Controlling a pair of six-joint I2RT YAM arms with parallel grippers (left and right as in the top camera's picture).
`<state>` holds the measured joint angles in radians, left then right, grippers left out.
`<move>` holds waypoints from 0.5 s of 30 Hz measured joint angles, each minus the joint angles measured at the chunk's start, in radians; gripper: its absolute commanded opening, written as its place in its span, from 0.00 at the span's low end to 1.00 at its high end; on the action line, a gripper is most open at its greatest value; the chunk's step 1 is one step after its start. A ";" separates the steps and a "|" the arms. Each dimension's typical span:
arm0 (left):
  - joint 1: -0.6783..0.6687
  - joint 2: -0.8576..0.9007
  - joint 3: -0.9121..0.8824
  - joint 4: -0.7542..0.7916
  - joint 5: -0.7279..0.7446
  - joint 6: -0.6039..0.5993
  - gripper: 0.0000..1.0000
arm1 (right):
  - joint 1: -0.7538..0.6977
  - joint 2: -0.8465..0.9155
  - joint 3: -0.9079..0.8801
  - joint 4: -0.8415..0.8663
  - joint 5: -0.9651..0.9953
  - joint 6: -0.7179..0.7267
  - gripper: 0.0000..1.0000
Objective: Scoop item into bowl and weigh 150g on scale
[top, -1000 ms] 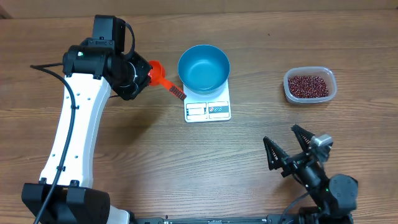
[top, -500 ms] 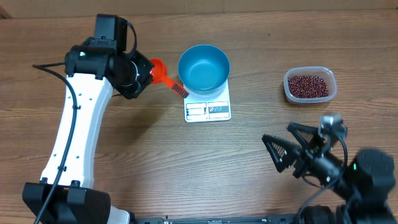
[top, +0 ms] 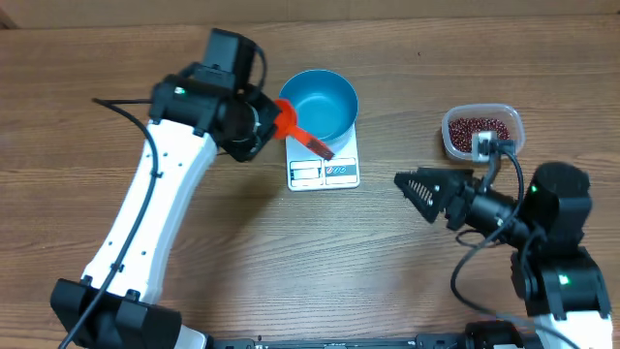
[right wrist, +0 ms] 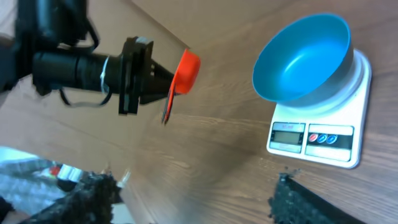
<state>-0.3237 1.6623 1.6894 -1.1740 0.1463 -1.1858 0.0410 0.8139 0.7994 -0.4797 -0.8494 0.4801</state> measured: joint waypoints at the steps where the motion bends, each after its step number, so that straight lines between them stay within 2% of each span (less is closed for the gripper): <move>1: -0.013 0.000 0.000 0.000 -0.010 -0.018 0.04 | 0.000 0.019 0.000 0.011 -0.001 0.019 0.72; 7: -0.067 0.000 0.000 0.015 -0.043 -0.127 0.04 | 0.022 0.128 0.000 0.098 -0.007 0.121 0.66; 15: -0.088 0.000 0.000 0.056 -0.056 -0.214 0.04 | 0.174 0.204 0.000 0.264 0.097 0.249 0.64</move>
<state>-0.4114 1.6627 1.6894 -1.1175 0.0906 -1.3998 0.2153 1.0183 0.7998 -0.2161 -0.7525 0.7288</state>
